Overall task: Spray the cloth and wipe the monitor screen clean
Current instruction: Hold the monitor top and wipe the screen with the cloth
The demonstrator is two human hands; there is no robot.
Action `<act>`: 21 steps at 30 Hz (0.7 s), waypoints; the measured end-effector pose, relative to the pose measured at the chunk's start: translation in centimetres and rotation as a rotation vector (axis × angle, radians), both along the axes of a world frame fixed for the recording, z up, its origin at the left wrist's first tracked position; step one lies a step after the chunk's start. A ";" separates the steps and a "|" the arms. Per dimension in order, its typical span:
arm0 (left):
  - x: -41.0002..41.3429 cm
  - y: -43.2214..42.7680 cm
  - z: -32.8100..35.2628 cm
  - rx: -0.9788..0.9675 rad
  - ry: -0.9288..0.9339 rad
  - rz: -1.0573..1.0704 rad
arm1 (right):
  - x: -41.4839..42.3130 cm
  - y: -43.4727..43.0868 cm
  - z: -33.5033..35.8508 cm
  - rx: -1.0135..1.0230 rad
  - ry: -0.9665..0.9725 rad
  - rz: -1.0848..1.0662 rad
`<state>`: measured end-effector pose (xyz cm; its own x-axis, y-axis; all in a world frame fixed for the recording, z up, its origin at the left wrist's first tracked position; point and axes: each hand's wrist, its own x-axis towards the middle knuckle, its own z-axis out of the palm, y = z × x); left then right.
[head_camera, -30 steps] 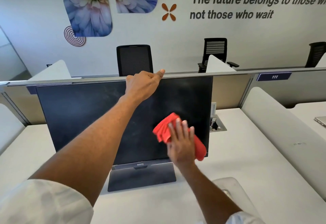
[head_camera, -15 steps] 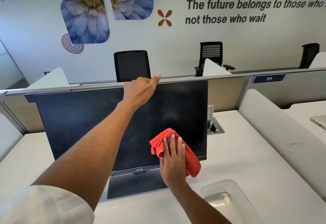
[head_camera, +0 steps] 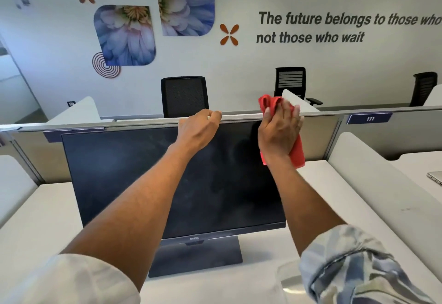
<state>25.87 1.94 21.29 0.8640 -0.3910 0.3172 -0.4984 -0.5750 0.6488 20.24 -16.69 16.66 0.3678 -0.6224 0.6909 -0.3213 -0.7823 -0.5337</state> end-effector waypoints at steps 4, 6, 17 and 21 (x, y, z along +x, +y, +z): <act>0.1 -0.4 -0.2 0.026 0.009 -0.012 | 0.5 4.1 -0.9 -0.189 0.015 0.057; 0.1 -0.4 0.1 0.046 0.011 -0.012 | 1.0 7.4 -1.8 -0.205 0.017 0.118; 2.3 3.3 2.1 0.094 0.086 -0.207 | -1.6 10.9 -9.1 -0.488 0.189 0.337; 3.5 6.6 1.2 0.309 0.015 -0.065 | -3.5 5.3 -9.6 -0.321 0.145 0.143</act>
<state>29.38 8.54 22.51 0.8376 -0.5216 0.1624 -0.5325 -0.7134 0.4555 16.76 -11.36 7.09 0.5436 -0.3178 0.7769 -0.2512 -0.9447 -0.2106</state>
